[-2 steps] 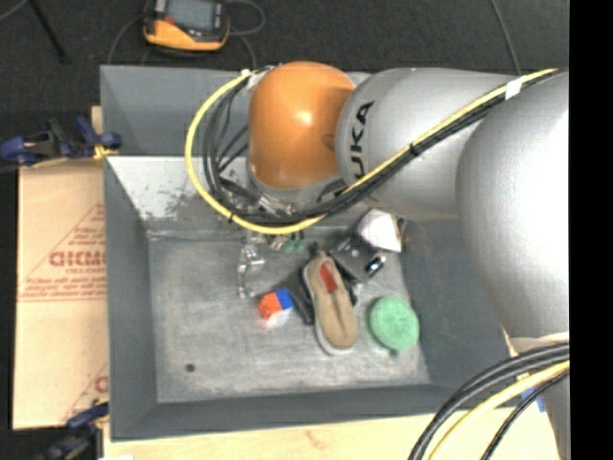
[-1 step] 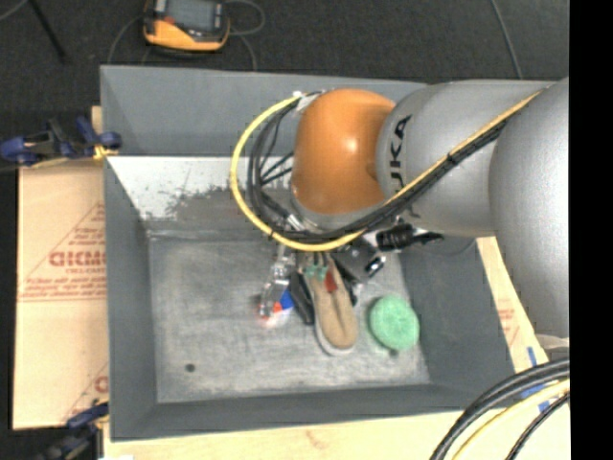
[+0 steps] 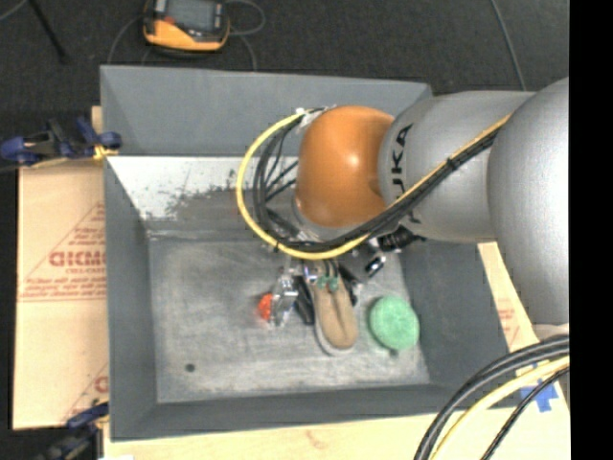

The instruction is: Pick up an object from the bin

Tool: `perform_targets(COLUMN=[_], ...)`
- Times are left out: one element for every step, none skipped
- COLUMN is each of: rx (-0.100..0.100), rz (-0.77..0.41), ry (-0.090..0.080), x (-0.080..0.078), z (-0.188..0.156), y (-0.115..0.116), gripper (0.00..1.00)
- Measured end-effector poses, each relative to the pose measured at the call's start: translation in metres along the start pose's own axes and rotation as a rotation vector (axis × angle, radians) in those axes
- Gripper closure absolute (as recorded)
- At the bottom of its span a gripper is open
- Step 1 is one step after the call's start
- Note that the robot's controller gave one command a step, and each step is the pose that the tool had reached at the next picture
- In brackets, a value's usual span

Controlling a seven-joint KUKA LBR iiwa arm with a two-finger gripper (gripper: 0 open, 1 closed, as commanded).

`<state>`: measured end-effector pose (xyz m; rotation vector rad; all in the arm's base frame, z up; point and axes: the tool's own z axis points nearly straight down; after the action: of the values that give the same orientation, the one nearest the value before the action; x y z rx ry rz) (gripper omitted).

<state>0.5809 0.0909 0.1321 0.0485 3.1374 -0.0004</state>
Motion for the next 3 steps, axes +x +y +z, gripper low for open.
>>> perform_targets(rx=[-0.003, -0.003, -0.003], rz=[-0.126, -0.125, -0.125], ry=[0.001, 0.001, 0.001], x=[-0.0089, -0.0089, -0.0086], z=[0.0546, 0.0546, 0.0531], y=[-0.0127, -0.0128, -0.0128], gripper=[1.0, 1.0, 1.0])
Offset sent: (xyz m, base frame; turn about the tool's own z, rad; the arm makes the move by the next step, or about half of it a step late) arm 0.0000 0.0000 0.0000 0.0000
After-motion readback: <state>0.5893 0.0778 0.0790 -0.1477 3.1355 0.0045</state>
